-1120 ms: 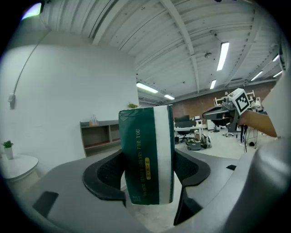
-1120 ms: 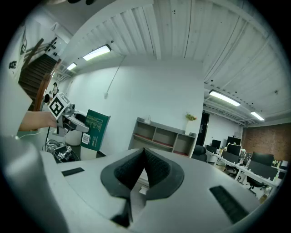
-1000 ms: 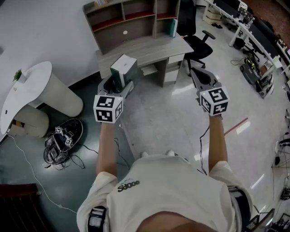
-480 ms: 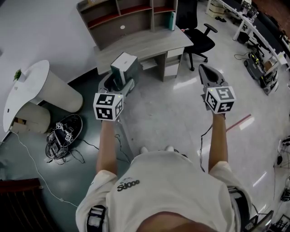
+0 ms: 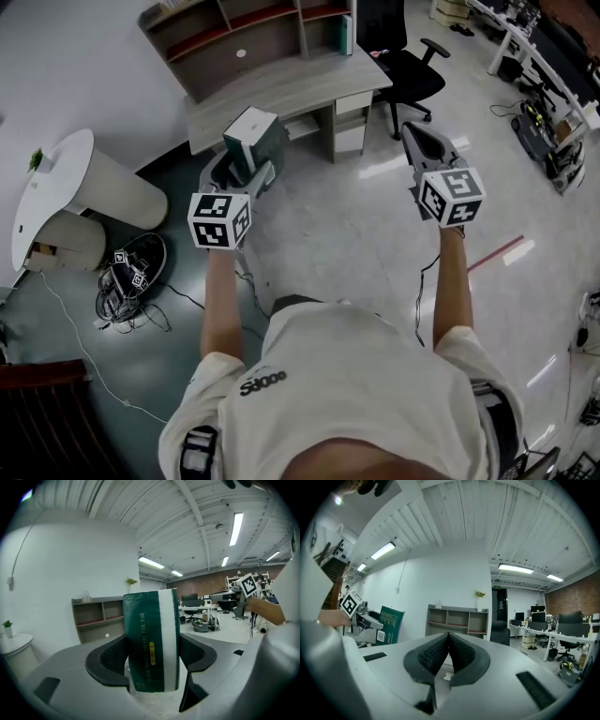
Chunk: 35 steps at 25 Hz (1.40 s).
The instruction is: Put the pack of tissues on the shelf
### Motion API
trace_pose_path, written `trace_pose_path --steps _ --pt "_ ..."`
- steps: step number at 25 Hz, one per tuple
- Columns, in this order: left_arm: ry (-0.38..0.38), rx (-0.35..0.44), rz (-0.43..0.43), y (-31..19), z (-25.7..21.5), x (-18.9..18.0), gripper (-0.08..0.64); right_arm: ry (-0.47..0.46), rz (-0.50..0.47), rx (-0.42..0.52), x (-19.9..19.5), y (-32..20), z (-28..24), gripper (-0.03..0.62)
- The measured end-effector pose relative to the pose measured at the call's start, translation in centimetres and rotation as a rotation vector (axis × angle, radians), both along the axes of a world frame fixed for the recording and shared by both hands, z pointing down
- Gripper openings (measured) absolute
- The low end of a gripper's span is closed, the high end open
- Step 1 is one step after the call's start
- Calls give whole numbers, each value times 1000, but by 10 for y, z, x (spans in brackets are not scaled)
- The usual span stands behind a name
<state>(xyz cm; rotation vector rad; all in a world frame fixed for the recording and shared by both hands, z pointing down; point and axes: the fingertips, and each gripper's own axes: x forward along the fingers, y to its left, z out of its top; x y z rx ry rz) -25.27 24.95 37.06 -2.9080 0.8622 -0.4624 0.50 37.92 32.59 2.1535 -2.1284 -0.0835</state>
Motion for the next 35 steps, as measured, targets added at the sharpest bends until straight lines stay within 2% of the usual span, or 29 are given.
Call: trace_pose_path --steps 3,7,14,19,24,32,35 --pt "-8 -3 -11 1 4 11 336 26 -18 -30 12 -8 8 5" --pt "-18 -3 -29 -11 6 21 336 -1 -44 -29 21 -22 18 3" --pt "-14 -22 -36 -66 21 45 336 -3 -37 -65 48 -73 41 3" --pt "24 -33 -35 -145 30 73 336 11 -20 -80 76 -141 47 3" --pt "57 -44 -44 -237 24 98 336 19 -29 -69 97 -228 29 3" --pt "80 -61 -64 -362 19 127 336 9 -48 -63 116 -362 19 4" --pt "82 -71 -69 -397 25 133 336 -27 -70 -67 116 -402 24 5"
